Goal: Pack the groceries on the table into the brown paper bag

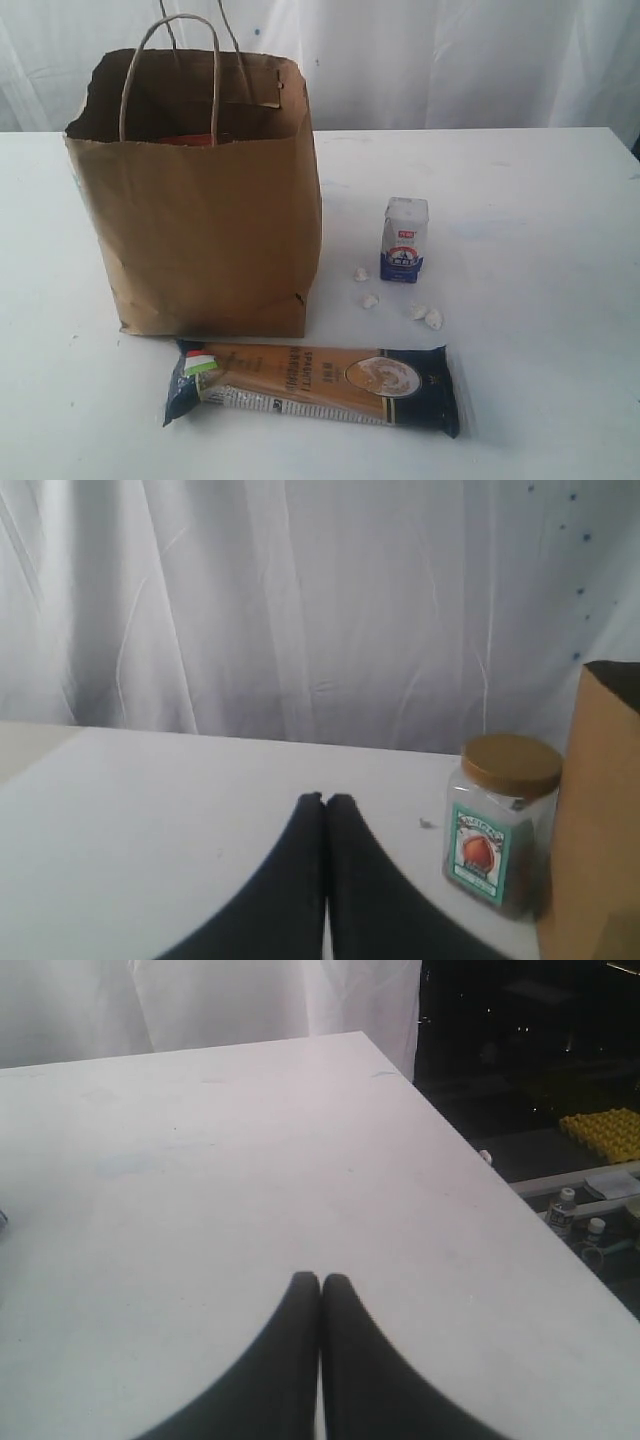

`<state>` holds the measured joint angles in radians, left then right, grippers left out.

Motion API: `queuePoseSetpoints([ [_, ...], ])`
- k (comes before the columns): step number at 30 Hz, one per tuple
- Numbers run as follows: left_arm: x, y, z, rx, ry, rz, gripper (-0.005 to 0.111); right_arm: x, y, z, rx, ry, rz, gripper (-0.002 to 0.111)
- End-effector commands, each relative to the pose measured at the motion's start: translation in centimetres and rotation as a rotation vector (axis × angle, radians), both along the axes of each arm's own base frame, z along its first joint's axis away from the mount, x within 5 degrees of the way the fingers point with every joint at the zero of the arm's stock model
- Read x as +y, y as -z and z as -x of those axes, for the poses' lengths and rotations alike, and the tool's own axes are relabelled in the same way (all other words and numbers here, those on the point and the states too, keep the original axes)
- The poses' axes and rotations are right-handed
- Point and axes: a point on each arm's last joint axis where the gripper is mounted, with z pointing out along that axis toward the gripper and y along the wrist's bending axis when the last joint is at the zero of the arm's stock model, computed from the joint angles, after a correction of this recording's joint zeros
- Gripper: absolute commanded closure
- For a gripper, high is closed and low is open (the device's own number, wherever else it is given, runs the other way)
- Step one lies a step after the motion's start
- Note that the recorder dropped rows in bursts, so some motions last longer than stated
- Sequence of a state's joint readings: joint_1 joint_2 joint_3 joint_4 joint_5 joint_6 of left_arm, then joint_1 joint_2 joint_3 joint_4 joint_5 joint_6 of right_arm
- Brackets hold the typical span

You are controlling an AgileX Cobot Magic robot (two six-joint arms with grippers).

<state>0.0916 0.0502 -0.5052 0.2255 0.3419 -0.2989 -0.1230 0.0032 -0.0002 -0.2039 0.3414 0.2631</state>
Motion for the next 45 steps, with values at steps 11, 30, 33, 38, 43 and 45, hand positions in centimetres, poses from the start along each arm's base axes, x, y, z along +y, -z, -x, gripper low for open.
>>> queuePoseSetpoints([
  [11,0.2,12.1,-4.4,0.318,0.005,0.120,0.107,-0.1,-0.5,-0.1,-0.030,-0.027,0.172,0.108],
  [30,-0.1,13.0,-4.1,0.112,0.043,0.068,0.107,2.4,-10.7,1.6,-0.843,-0.297,-0.215,0.108],
  [33,0.0,13.1,-4.1,0.125,0.038,0.090,0.107,2.3,-12.0,-0.1,-0.644,-0.256,0.032,0.108],
  [38,0.0,13.1,-4.1,0.125,0.038,0.090,0.107,0.6,-11.4,-5.3,-0.255,-0.145,0.122,0.108],
  [43,0.0,13.1,-4.1,0.125,0.038,0.090,0.107,0.8,-9.1,-11.0,0.035,-0.197,0.074,0.108],
  [45,0.0,13.1,-4.1,0.125,0.038,0.090,0.107,1.9,-8.7,-13.0,0.102,-0.259,0.074,0.108],
])
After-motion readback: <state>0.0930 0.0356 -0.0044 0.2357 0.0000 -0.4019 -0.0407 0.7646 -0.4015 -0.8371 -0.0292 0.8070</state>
